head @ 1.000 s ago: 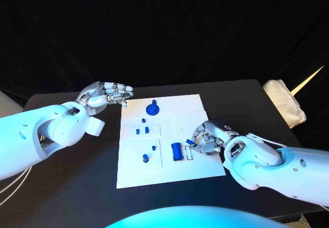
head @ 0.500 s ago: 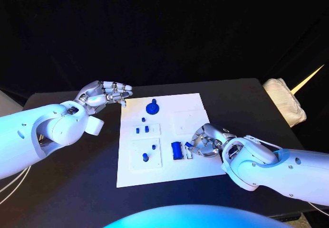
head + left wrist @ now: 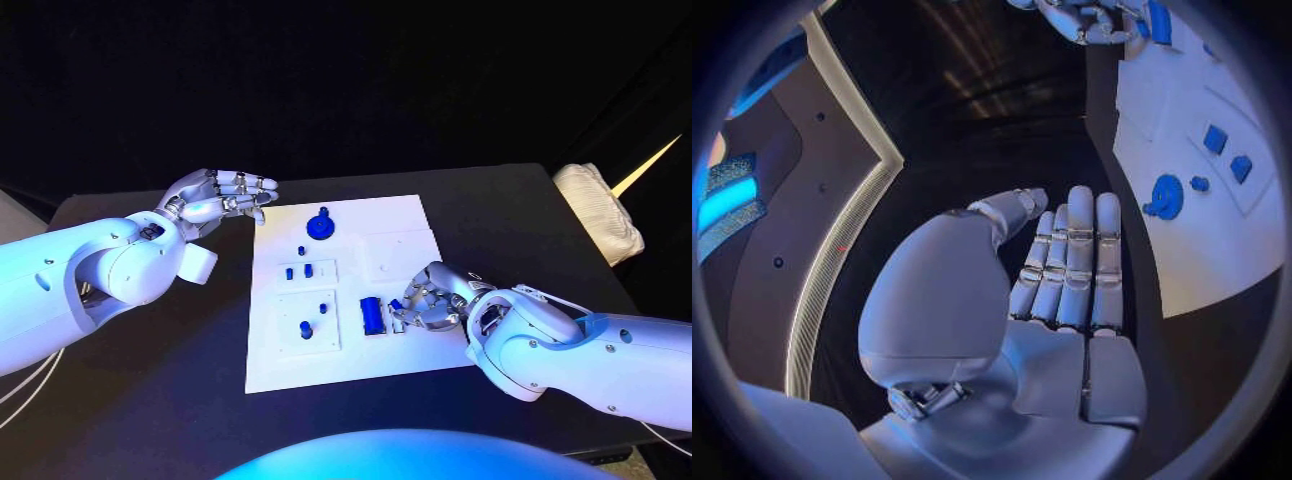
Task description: Assemble the parts on the task board
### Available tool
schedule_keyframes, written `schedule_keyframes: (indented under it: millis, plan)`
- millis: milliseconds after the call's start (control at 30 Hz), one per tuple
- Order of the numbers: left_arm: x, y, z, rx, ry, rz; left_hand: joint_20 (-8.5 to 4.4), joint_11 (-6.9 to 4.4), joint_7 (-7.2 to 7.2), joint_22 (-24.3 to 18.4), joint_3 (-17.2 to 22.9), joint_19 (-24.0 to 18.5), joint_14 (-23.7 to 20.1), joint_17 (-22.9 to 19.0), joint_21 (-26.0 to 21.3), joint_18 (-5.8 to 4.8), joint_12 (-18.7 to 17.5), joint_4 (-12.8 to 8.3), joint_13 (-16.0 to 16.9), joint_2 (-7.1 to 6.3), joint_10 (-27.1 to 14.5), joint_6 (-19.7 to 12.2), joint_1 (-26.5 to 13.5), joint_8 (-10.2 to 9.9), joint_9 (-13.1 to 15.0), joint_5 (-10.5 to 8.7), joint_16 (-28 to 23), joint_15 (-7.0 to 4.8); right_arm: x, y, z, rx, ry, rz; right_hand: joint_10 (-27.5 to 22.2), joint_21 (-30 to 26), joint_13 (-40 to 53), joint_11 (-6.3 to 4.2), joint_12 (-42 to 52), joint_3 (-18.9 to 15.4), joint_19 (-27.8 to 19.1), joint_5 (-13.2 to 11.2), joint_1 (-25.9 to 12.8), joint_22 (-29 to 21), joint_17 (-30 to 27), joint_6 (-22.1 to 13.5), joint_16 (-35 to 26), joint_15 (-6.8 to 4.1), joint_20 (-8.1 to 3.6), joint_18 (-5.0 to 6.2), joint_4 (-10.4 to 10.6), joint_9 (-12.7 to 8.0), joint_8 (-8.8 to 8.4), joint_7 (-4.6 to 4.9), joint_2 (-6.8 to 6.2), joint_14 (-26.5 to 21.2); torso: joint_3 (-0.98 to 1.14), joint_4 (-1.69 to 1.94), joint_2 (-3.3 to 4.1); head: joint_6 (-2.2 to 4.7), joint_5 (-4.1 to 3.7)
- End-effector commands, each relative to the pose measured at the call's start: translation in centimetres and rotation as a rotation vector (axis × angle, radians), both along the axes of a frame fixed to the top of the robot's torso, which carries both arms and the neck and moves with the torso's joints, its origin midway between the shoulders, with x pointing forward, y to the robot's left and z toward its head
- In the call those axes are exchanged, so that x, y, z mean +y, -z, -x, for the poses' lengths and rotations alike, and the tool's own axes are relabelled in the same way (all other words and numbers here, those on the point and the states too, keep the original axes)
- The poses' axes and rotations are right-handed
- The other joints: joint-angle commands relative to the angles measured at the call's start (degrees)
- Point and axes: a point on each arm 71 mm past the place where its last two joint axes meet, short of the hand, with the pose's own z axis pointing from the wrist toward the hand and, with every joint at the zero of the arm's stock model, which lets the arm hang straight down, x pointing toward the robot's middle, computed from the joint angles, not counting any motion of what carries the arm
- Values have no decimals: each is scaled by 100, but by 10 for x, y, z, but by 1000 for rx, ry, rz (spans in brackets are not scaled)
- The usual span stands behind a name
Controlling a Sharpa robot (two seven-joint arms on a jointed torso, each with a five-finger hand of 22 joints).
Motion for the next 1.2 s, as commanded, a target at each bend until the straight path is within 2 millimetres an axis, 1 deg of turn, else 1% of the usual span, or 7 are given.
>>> schedule_keyframes:
  millis: [33, 133, 300, 567, 1000, 1067, 1200]
  plan:
    - [-2, -1, 1, 4, 19, 11, -6, 14, 19, 9, 6, 17, 8, -9, 31, 76, 28, -22, -7, 39, -45, 13, 5, -1, -7, 24, -38, 21, 0, 4, 2, 42, -21, 27, 246, -12, 946, -5, -27, -20, 547, 1, -64, 1446, 1381, 9, -34, -13, -30, 7, 61, -11, -22, 21, 31, 557, -5, -5, -1, -8, -5]
    - [-2, -1, 1, 4, 19, 11, -6, 14, 19, 9, 6, 17, 8, -9, 31, 76, 28, -22, -7, 39, -45, 13, 5, -1, -7, 24, -38, 21, 1, 4, 2, 46, -23, 26, 244, -6, 943, -16, -39, -25, 548, 72, -74, 1447, 1390, 42, -29, -18, -31, 6, 92, -10, -8, 6, 66, 559, 1, 1, 0, -14, -7]
    - [-2, -1, 1, 5, 20, 11, -6, 15, 20, 10, 7, 15, 8, -10, 32, 75, 28, -20, -8, 40, -46, 13, 1, 0, -8, 24, -39, 22, 4, 4, 3, 54, -29, 20, 256, 26, 958, -27, -12, -41, 555, 140, -101, 1456, 1409, 83, -17, -27, -34, 0, 130, -6, 13, -9, 83, 564, 0, 3, 1, -15, -8]
    - [-2, -1, 1, 7, 21, 10, -4, 16, 21, 12, 7, 12, 8, -10, 34, 74, 28, -14, -8, 43, -48, 14, -9, 0, -9, 24, -40, 24, 8, 4, 5, 67, -38, 9, 261, 35, 965, -33, 1, -51, 557, 156, -121, 1458, 1432, 101, -3, -31, -37, -1, 152, -4, 24, -16, 88, 569, -2, 0, 0, -23, 1]
    - [-2, 0, 1, 10, 21, 8, -2, 17, 22, 14, 9, 7, 8, -11, 34, 73, 27, -4, -10, 50, -50, 15, -25, 0, -10, 26, -41, 27, 6, 4, 5, 71, -34, 13, 261, 25, 962, -42, -7, -44, 555, 175, -122, 1455, 1428, 121, -5, -37, -40, 0, 166, -2, 37, -27, 116, 568, 0, -2, 0, -18, 5]
    - [-2, 0, 1, 10, 21, 8, -2, 17, 22, 14, 9, 7, 8, -11, 34, 73, 27, -4, -10, 50, -50, 15, -25, 0, -10, 26, -41, 27, 6, 4, 5, 68, -32, 11, 261, 21, 961, -42, -13, -70, 554, 179, -175, 1454, 1426, 124, -7, -40, -44, 1, 211, -3, 40, -24, 110, 568, 2, 0, 1, -16, 1]
    - [-2, 0, 1, 10, 21, 8, -1, 18, 22, 14, 10, 4, 8, -11, 34, 73, 27, 2, -10, 54, -52, 14, -33, -1, -11, 27, -41, 28, 6, 4, 4, 62, -30, 8, 256, -3, 953, -31, -40, -253, 548, 93, -397, 1448, 1412, 120, -15, -33, -43, 6, 395, -11, 45, -12, 49, 564, 2, 1, 5, -13, -4]
